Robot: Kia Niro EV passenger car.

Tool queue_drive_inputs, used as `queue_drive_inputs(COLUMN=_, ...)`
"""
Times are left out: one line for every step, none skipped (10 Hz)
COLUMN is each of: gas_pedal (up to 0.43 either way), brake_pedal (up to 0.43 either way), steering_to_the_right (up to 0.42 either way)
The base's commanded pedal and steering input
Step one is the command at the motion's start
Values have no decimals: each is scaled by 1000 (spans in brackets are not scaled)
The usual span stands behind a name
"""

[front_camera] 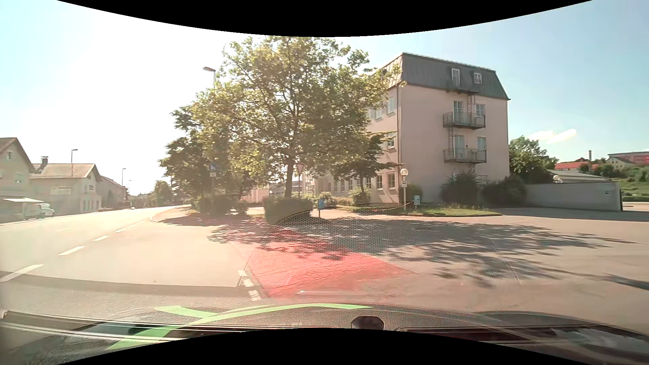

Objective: Follow the waypoints while adhering to traffic rules and regulations

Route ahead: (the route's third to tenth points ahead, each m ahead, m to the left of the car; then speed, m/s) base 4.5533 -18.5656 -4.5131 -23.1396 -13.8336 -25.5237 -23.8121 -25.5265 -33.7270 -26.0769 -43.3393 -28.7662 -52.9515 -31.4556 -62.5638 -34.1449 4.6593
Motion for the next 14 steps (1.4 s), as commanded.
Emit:
queue_drive_inputs(gas_pedal=47, brake_pedal=0, steering_to_the_right=393)
queue_drive_inputs(gas_pedal=47, brake_pedal=0, steering_to_the_right=420)
queue_drive_inputs(gas_pedal=47, brake_pedal=0, steering_to_the_right=437)
queue_drive_inputs(gas_pedal=47, brake_pedal=0, steering_to_the_right=447)
queue_drive_inputs(gas_pedal=47, brake_pedal=0, steering_to_the_right=459)
queue_drive_inputs(gas_pedal=47, brake_pedal=0, steering_to_the_right=476)
queue_drive_inputs(gas_pedal=59, brake_pedal=0, steering_to_the_right=499)
queue_drive_inputs(gas_pedal=59, brake_pedal=0, steering_to_the_right=521)
queue_drive_inputs(gas_pedal=59, brake_pedal=0, steering_to_the_right=529)
queue_drive_inputs(gas_pedal=59, brake_pedal=0, steering_to_the_right=530)
queue_drive_inputs(gas_pedal=59, brake_pedal=0, steering_to_the_right=535)
queue_drive_inputs(gas_pedal=67, brake_pedal=0, steering_to_the_right=537)
queue_drive_inputs(gas_pedal=67, brake_pedal=0, steering_to_the_right=536)
queue_drive_inputs(gas_pedal=79, brake_pedal=0, steering_to_the_right=534)
